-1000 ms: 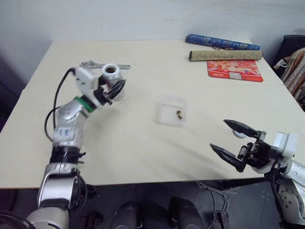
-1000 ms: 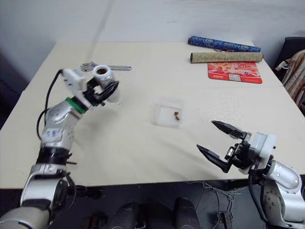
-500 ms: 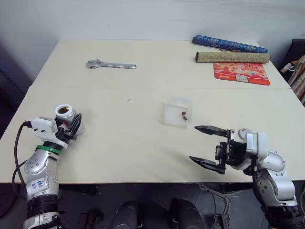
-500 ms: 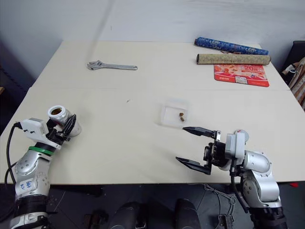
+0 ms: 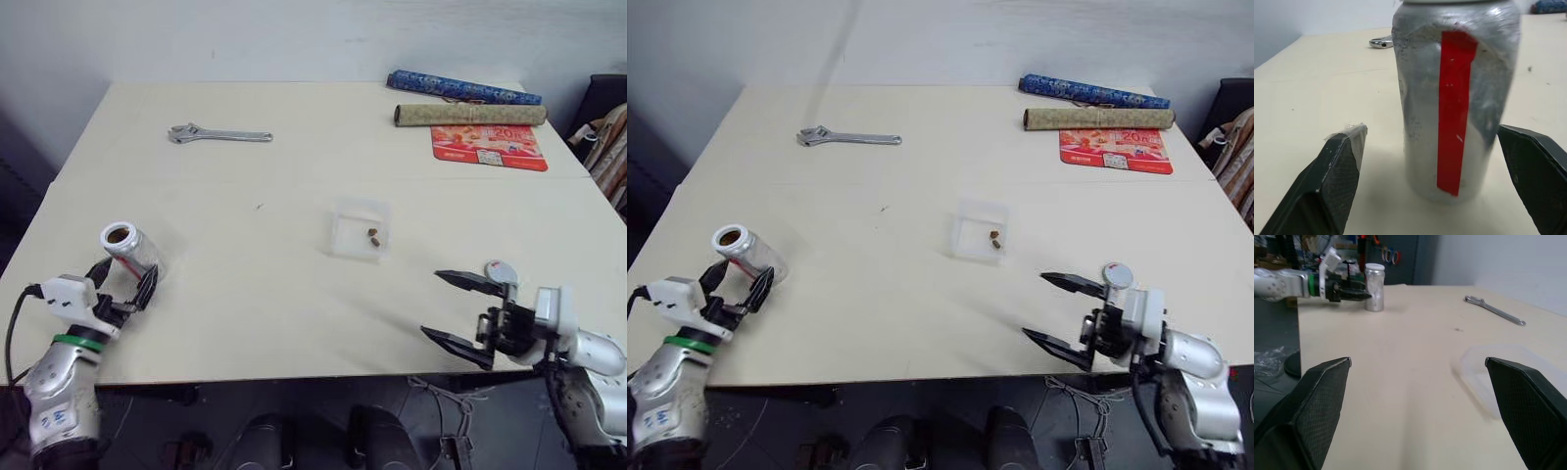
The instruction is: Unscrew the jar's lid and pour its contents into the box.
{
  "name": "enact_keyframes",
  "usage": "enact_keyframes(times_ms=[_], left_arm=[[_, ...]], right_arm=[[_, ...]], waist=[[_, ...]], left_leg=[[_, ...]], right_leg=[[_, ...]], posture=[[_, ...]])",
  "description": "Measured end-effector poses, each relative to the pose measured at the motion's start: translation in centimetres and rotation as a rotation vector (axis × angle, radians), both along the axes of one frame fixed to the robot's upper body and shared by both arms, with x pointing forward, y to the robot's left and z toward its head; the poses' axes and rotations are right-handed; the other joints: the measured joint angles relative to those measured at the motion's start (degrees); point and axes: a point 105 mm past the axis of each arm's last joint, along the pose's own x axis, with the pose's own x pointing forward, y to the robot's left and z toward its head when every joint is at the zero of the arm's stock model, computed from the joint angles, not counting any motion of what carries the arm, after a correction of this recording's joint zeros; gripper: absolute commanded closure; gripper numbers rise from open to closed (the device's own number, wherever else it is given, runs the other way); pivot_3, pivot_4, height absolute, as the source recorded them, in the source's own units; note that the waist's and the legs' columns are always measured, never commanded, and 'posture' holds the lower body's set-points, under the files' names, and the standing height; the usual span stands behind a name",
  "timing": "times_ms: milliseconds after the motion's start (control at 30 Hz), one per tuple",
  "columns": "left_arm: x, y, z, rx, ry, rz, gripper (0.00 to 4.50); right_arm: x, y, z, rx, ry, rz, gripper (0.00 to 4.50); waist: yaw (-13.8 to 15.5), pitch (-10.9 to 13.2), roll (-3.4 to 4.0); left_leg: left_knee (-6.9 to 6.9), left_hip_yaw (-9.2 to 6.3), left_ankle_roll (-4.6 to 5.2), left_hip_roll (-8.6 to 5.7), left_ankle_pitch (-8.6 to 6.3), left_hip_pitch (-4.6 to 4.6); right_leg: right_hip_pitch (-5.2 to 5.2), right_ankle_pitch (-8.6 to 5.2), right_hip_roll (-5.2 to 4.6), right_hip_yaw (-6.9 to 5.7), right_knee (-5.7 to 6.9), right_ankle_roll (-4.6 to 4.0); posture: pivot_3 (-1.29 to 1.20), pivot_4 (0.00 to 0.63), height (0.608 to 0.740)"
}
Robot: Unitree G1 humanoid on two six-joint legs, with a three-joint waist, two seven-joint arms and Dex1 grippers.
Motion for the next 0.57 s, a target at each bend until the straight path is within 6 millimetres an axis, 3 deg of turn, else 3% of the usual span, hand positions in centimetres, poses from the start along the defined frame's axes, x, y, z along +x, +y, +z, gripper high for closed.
enact_keyframes(times_ms=[200,433,567], left_arm=[[-3.5,1.6,-2.5,0.081,0.147,0.009,0.02],[-7.7,0.5,1.0,0.42,0.222,-0.207,0.02],[-10.3,2.5,1.5,0.482,0.314,-0.2,0.02]], right_arm=[[-2.0,-4.0,-2.4,-0.03,0.086,-0.146,0.0],[-1.9,-8.0,-0.8,-0.204,0.071,-0.109,0.0],[-0.2,-11.5,1.0,-0.31,0.081,-0.155,0.0]], waist=[[-0.17,-0.01,-0.01],[-0.41,-0.03,0.05],[-0.61,-0.01,0.25]], left_leg=[[-0.13,0.05,-0.02,0.02,-0.1,0.02],[-0.35,0.17,-0.09,0.14,-0.15,0.07],[-0.62,0.24,-0.17,0.2,-0.12,0.1]], right_leg=[[-0.06,-0.01,0.0,0.1,-0.15,-0.01],[-0.19,-0.08,-0.11,0.26,-0.54,-0.14],[-0.28,-0.17,-0.14,0.09,-0.61,-0.3]], posture=[[0.0,0.15,0.74],[0.0,0.15,0.74],[0.0,0.15,0.74]])
